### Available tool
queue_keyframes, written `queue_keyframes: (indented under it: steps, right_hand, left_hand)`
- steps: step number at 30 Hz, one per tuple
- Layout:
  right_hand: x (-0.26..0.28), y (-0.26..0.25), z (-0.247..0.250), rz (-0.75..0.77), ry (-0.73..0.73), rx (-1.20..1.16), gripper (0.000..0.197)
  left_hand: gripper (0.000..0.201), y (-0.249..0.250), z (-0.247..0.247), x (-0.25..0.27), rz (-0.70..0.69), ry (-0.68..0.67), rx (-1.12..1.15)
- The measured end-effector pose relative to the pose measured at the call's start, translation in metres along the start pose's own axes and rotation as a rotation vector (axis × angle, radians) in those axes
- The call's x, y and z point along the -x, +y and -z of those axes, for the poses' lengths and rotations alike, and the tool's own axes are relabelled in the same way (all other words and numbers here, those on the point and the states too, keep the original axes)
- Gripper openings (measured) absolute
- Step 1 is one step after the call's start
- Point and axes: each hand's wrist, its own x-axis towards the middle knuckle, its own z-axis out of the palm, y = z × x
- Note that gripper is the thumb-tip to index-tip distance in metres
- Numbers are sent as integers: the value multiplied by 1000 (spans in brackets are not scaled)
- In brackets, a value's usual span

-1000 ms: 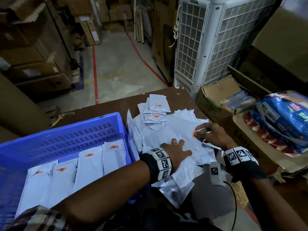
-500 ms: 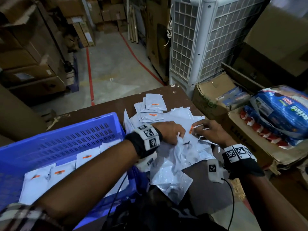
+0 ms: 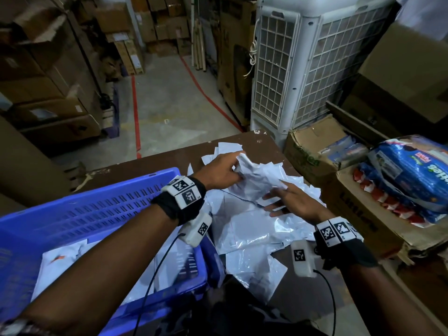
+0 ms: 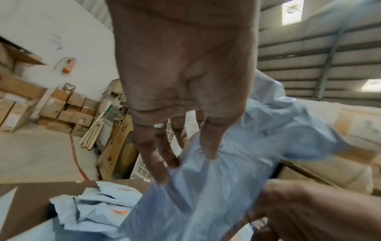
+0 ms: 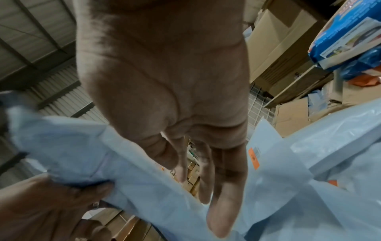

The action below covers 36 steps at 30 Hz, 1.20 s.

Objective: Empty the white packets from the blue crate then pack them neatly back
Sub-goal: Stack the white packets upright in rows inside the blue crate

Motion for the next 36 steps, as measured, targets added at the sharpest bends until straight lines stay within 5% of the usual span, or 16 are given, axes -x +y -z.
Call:
queue_keyframes:
  steps: [7, 10, 13, 21, 24, 29, 36]
  right_hand:
    - [0, 0, 0, 131, -33, -102, 37]
    - [-7, 1, 1, 48, 105, -226, 37]
    - [-6, 7, 3, 148, 146, -127, 18]
    - [0, 16, 3, 115, 77, -112, 44]
    - [-3, 17, 3, 84, 78, -142, 48]
    - [-7, 13, 7, 100, -29, -157, 46]
    - [-6, 14, 13, 70, -130, -130, 45]
  left_hand:
    - [19, 10, -9, 15, -287, 25, -309]
    - [31, 9, -14, 18, -347, -18, -317]
    - [34, 3, -20, 23, -306, -107, -275]
    - [27, -10, -22, 24, -104, -179, -162]
    - [50, -3, -19, 24, -153, -99, -347]
    - [121, 13, -29, 15, -302, -266, -498]
    - [110, 28, -44, 16, -247, -376, -570]
